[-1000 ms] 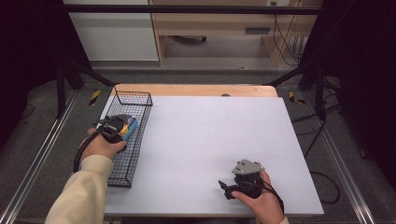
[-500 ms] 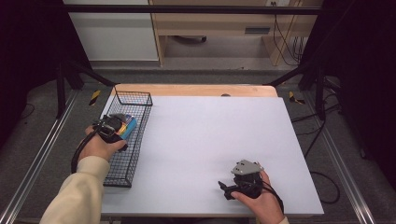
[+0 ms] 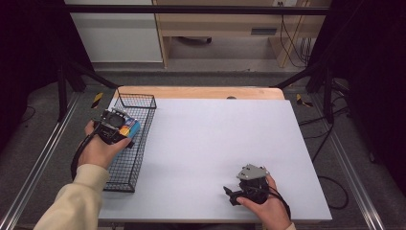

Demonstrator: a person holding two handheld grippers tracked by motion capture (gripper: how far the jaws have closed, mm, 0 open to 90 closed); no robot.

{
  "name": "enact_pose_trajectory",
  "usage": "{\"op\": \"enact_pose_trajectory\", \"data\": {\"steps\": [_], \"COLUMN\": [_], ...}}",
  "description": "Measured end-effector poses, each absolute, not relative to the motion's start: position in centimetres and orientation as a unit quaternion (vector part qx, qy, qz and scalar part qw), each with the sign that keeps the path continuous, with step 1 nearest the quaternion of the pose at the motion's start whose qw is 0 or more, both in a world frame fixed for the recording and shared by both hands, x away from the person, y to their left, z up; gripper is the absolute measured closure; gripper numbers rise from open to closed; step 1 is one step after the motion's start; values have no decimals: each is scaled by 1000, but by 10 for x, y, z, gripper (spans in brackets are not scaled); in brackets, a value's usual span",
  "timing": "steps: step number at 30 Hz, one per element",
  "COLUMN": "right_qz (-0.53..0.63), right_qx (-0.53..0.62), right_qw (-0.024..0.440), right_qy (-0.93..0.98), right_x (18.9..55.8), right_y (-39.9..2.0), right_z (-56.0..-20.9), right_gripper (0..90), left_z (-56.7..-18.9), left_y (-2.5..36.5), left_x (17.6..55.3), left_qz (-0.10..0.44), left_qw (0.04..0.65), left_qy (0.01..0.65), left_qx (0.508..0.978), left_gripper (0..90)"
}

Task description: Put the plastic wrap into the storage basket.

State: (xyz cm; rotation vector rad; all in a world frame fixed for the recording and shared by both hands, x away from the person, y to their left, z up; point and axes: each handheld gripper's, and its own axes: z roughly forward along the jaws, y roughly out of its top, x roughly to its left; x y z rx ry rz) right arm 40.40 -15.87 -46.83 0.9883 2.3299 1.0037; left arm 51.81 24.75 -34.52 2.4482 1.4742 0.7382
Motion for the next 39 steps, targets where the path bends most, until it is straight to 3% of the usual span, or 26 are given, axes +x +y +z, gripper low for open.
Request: {"op": "enact_pose_trajectory", "data": {"steps": [12, 21, 39], "right_qz": [359, 358, 356], "right_qx": [358, 357, 360], "right_qw": [212, 211, 214], "right_qy": [835, 837, 835], "right_x": [404, 404, 404], "right_y": [-160, -160, -161], "right_z": [-468, -469, -469], "right_gripper": [69, 68, 67], "left_z": [-328, -330, -362], "left_y": [184, 151, 111], "left_x": [477, 456, 428], "left_qz": [302, 294, 276], "left_qw": [167, 201, 200], "left_qy": [403, 367, 314], "left_qx": [848, 859, 886], "left_gripper": [114, 82, 61]}}
